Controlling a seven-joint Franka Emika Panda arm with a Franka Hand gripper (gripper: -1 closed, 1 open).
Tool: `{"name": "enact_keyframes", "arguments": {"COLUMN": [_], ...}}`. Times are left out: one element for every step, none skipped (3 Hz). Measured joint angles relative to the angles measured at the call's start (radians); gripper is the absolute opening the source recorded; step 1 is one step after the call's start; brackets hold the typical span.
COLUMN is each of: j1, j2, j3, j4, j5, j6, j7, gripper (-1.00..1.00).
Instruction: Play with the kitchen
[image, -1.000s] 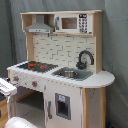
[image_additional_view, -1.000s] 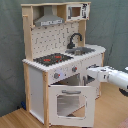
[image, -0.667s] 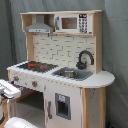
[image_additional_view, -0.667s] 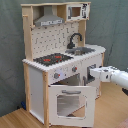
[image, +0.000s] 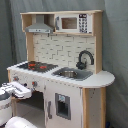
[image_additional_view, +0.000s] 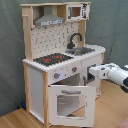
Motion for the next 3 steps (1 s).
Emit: {"name": "enact_keyframes", "arguments": {"j1": [-0.078,-0.157,-0.233], "j2": [0.001,0.001,0.002], "j3": [0.005,0.02,0.034], "j4": [0.013,0.036,0.068], "j5": [0.0,0.0,0.002], "j6": [0.07,0.151,0.234], "j7": [-0.029,-0.032,-0.027], "gripper": [1.0,1.0,1.0]}}
